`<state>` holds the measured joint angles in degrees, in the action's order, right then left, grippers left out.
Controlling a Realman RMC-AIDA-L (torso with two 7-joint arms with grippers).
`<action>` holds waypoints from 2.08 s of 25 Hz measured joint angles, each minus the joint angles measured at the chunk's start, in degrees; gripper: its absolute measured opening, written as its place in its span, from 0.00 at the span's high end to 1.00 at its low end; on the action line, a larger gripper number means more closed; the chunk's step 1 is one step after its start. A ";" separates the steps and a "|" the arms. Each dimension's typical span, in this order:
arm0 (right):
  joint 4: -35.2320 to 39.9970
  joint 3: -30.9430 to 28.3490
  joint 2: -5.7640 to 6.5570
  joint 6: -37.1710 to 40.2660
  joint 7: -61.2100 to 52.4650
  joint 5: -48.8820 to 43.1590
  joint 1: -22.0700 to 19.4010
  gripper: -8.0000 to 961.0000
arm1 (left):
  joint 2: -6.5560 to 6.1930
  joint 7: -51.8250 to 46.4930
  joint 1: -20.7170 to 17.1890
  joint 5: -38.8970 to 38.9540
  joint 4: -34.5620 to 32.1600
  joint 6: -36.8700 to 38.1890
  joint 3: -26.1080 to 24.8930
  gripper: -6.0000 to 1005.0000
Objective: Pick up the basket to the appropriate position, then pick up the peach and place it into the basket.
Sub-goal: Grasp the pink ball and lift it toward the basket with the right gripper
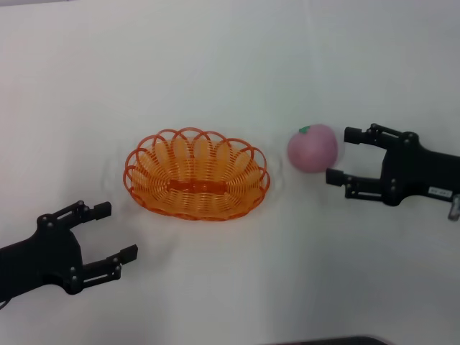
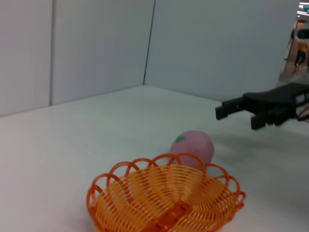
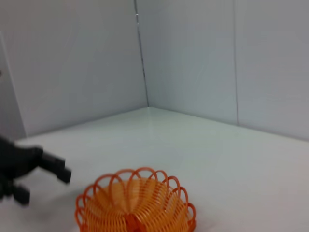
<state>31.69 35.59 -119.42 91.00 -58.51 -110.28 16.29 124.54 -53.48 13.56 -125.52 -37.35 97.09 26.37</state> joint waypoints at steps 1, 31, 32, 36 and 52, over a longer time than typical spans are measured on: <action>1.00 0.06 0.05 0.49 -3.40 -0.16 -0.02 0.08 | 0.00 0.00 0.02 -0.34 0.04 -0.01 0.00 0.17; 24.81 3.66 0.75 3.03 -68.83 -39.33 20.35 0.08 | 0.00 -0.31 -0.02 -2.10 0.44 -0.06 -0.32 0.17; 25.17 4.65 0.67 2.59 -68.67 -39.67 20.69 0.08 | 0.00 -0.31 -0.02 -2.10 0.44 -0.06 -0.35 0.17; 26.56 8.23 0.39 2.07 -67.87 -40.04 21.90 0.08 | 0.00 -0.31 -0.02 -2.10 0.44 -0.06 -0.36 0.17; 27.16 16.10 -0.30 1.38 -65.36 -40.58 24.08 0.08 | -0.09 -0.99 0.06 -2.09 0.37 -0.05 -0.42 0.18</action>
<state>58.85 51.69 -119.72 92.39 -123.88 -150.86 40.38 124.45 -54.47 13.61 -127.62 -36.98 97.03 25.95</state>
